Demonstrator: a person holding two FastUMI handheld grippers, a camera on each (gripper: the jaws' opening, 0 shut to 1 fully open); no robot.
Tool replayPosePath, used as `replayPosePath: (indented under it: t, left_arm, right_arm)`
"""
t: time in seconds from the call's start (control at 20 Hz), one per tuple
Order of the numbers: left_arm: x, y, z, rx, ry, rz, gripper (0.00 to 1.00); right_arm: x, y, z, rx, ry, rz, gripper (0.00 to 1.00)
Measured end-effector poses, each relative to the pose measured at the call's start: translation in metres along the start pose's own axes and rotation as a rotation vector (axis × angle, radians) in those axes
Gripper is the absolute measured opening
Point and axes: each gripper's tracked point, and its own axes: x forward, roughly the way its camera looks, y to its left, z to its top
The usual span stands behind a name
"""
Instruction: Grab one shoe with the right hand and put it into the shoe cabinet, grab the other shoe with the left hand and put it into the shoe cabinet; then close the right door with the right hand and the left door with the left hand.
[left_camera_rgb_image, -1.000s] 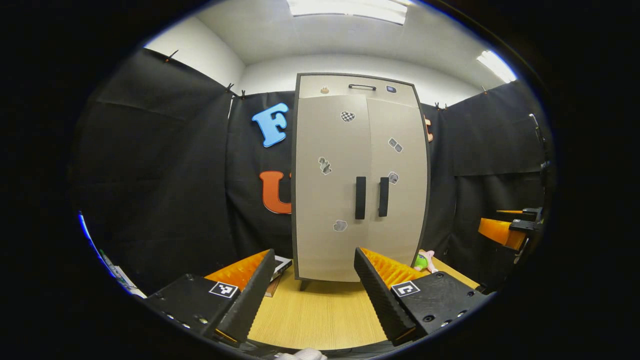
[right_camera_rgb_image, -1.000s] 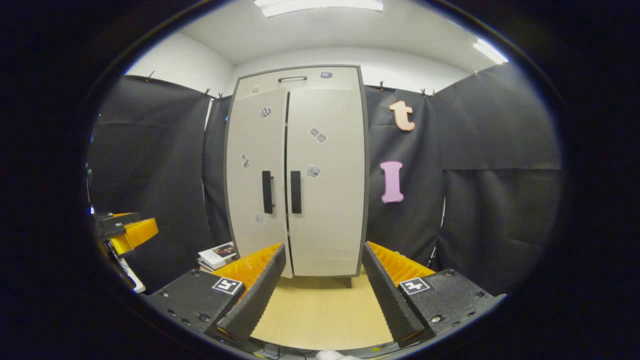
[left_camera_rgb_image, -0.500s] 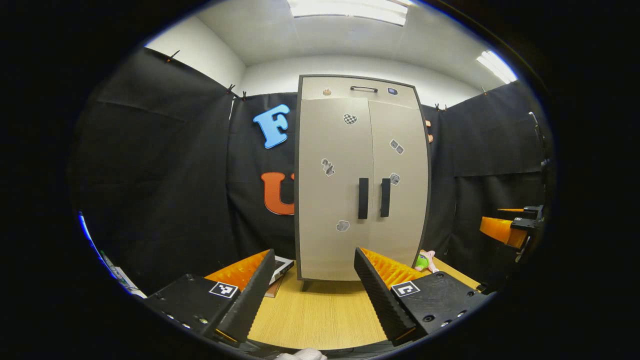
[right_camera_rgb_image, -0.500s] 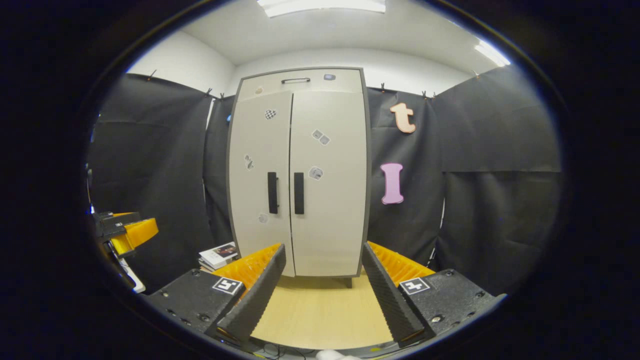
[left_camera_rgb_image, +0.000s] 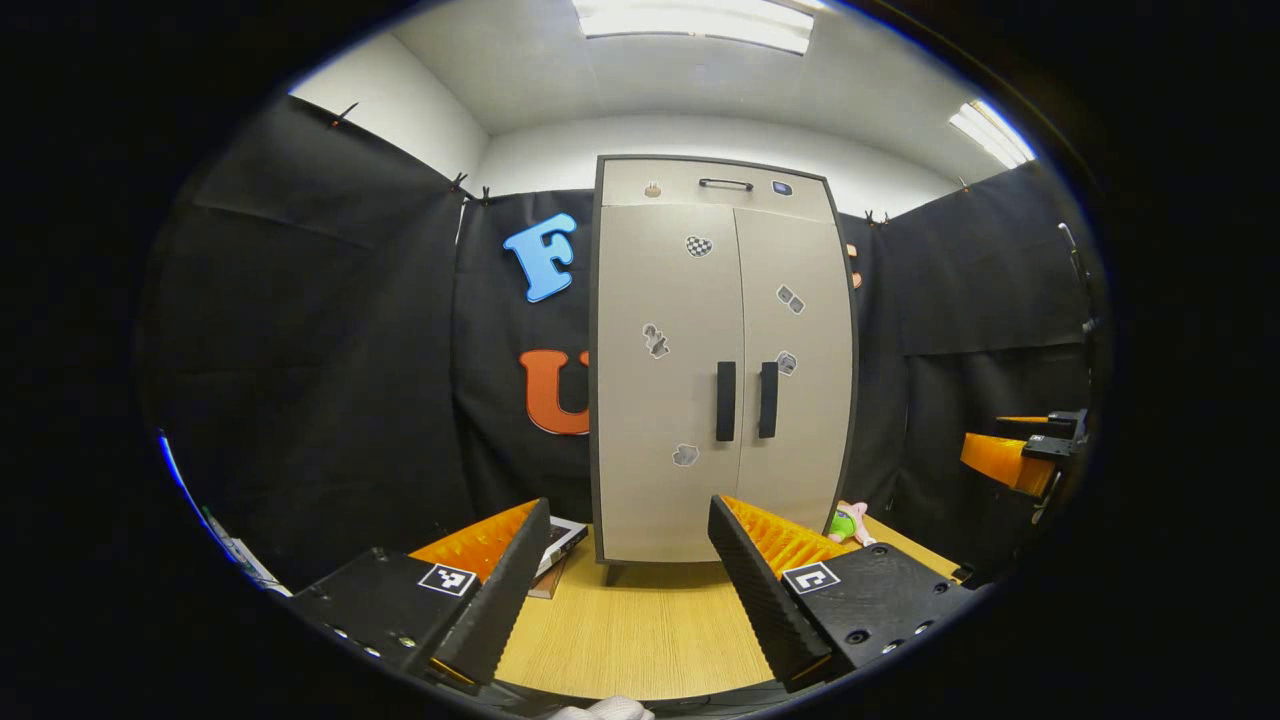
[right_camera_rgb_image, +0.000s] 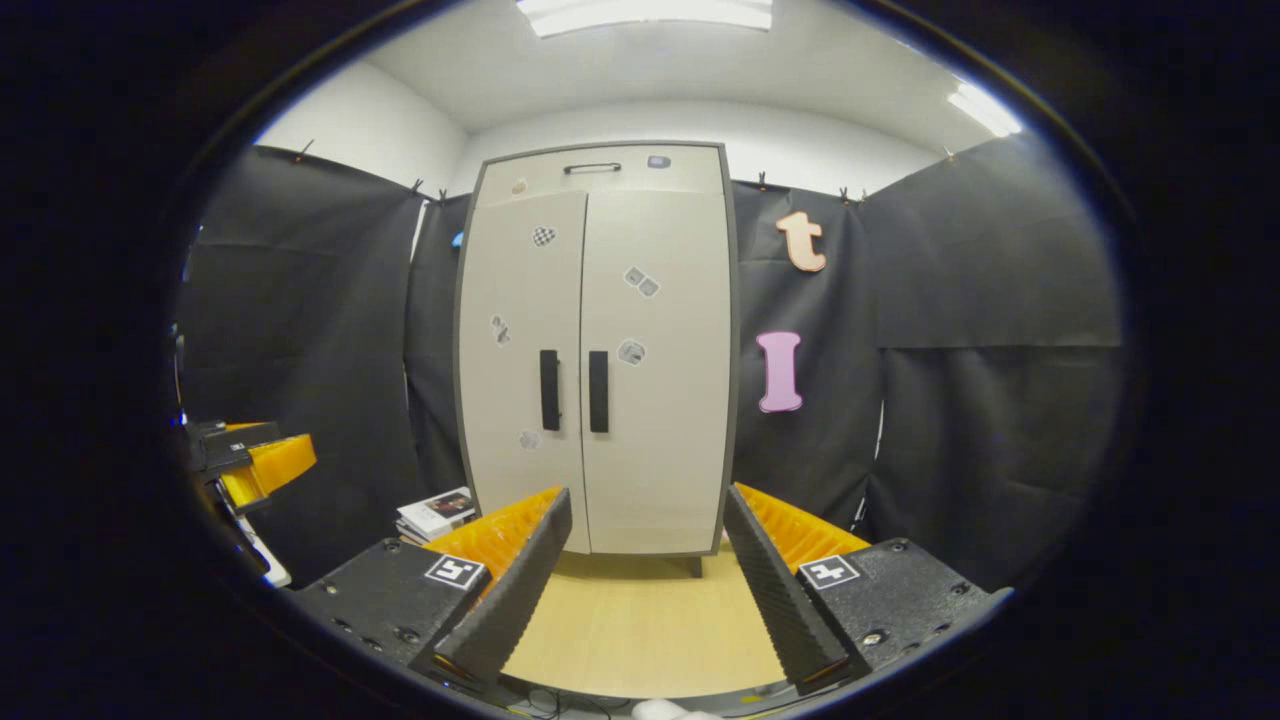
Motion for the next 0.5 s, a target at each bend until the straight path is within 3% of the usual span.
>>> replayPosePath:
  t: [0.4, 0.45, 0.5]
  left_arm:
    - [-0.0010, 0.0016, 0.0003, 0.000, -0.003, -0.006, 0.95]
    - [-0.0015, 0.0019, 0.0004, -0.002, -0.002, -0.006, 1.00]
    - [-0.0018, 0.0031, -0.0003, -0.004, -0.001, -0.005, 0.95]
  right_arm:
    - [-0.0017, -0.0002, -0.0010, -0.002, 0.000, -0.012, 0.99]
    - [-0.0017, 0.0006, -0.0011, -0.001, 0.000, -0.012, 0.99]
    - [-0.0014, 0.0010, -0.0013, -0.001, 0.001, -0.013, 0.99]
